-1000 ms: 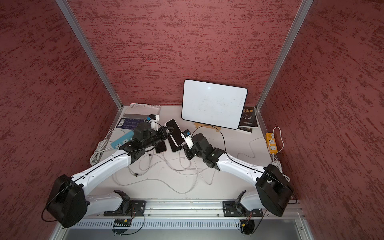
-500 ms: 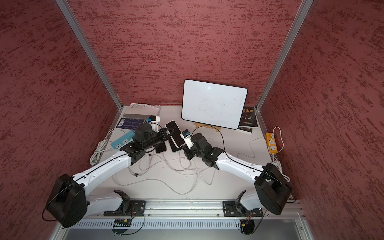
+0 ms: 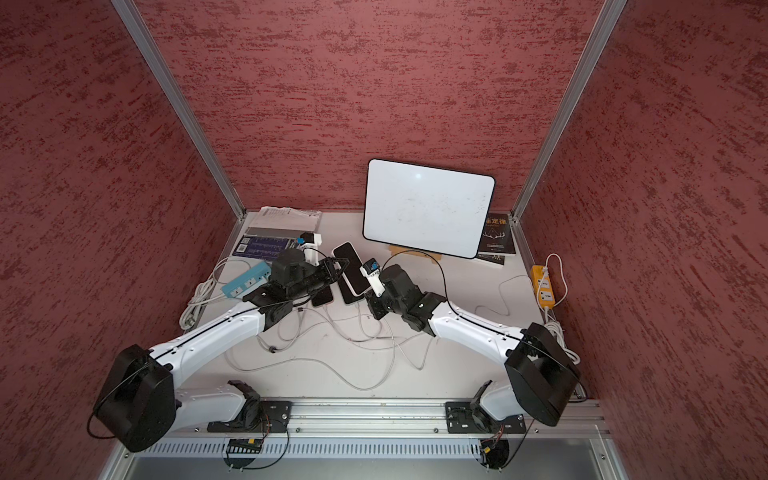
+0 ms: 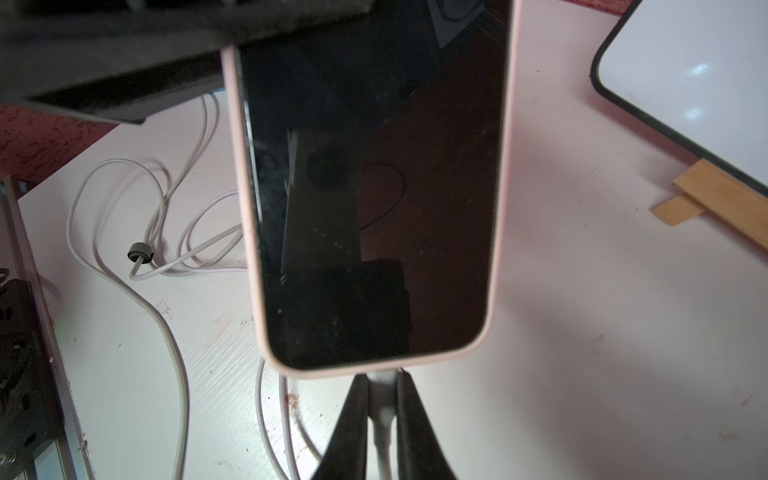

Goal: Plug the charging cable into the phone
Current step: Insert the charging cable into the phone.

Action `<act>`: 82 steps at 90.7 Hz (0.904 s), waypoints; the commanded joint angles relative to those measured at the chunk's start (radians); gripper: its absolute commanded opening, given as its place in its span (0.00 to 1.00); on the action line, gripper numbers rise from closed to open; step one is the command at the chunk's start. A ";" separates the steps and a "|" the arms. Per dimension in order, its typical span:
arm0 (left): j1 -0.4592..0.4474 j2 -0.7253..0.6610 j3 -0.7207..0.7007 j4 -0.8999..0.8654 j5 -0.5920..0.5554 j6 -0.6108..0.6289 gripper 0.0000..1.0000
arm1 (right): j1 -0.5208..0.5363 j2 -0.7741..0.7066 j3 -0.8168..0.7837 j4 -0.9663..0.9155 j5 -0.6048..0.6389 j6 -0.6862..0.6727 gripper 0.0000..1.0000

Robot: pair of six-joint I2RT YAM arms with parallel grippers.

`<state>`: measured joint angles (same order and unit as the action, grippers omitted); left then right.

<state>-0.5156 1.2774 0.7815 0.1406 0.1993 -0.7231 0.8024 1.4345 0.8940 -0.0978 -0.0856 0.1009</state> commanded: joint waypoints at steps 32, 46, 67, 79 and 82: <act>-0.046 0.021 -0.025 0.012 0.057 0.016 0.00 | -0.003 -0.009 0.070 0.194 0.008 0.022 0.00; -0.050 0.021 -0.036 0.006 0.058 0.019 0.00 | -0.014 -0.004 0.072 0.222 0.001 0.040 0.00; -0.050 0.001 -0.036 -0.021 0.057 0.030 0.00 | -0.027 -0.025 0.069 0.255 -0.040 0.041 0.00; -0.050 -0.003 -0.029 -0.035 0.065 0.035 0.00 | -0.032 -0.028 0.071 0.259 -0.048 0.038 0.00; -0.050 -0.003 -0.030 -0.033 0.068 0.035 0.00 | -0.034 -0.030 0.069 0.264 -0.050 0.040 0.00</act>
<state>-0.5282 1.2808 0.7681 0.1799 0.1761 -0.7101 0.7784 1.4406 0.8940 -0.0792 -0.1116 0.1314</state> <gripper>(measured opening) 0.144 0.138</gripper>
